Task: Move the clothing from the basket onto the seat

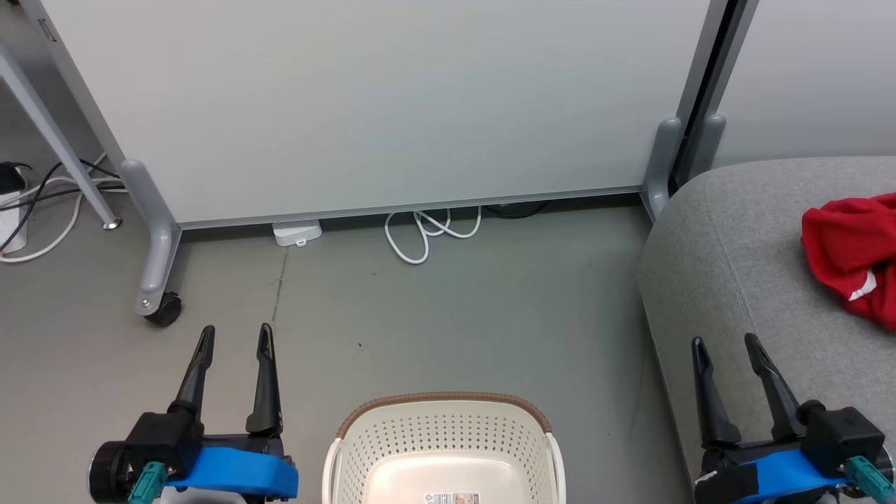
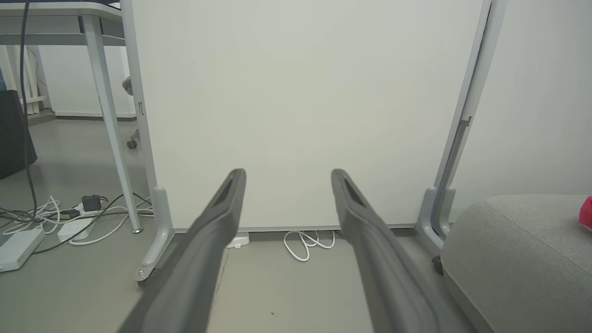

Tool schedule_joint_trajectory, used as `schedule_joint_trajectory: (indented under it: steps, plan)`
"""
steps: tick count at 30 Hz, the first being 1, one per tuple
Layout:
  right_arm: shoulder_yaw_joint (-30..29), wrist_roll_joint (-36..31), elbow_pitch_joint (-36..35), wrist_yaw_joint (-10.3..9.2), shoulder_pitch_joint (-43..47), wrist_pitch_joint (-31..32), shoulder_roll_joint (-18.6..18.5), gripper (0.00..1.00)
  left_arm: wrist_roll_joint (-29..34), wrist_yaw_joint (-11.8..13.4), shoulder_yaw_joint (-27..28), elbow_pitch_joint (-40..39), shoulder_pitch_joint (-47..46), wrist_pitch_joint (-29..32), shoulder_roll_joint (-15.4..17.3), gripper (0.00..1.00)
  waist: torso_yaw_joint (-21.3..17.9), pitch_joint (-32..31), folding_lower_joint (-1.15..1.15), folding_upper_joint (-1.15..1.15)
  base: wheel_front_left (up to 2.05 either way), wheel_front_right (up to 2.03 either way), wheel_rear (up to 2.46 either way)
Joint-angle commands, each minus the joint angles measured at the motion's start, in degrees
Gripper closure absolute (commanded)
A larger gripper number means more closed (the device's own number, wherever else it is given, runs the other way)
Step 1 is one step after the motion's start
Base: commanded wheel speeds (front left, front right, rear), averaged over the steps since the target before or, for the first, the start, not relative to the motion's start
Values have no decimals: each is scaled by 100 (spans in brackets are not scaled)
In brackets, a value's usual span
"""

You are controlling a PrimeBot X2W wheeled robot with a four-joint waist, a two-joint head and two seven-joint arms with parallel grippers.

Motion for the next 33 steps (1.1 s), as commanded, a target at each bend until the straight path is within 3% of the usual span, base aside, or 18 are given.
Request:
schedule_joint_trajectory:
  steps: [1,16,17,22,33]
  plan:
    - [11,30,25,3,89,-1,13,0,14,-36,2,14,32,-16,-7,0,17,5,0,0,0,0,0]
    - [83,169,74,3,45,-1,14,0,102,-81,112,47,51,-15,-39,0,42,44,0,0,0,0,0]
    - [86,171,68,3,52,-1,14,100,89,-83,109,48,47,-15,-40,100,44,47,0,0,0,0,0]
    - [74,253,268,0,39,32,6,100,-14,-51,78,242,133,65,-40,100,39,46,0,0,0,0,0]
    - [1,1483,287,0,-62,353,6,100,-1275,-57,189,239,37,383,-39,100,8,44,0,0,0,0,0]
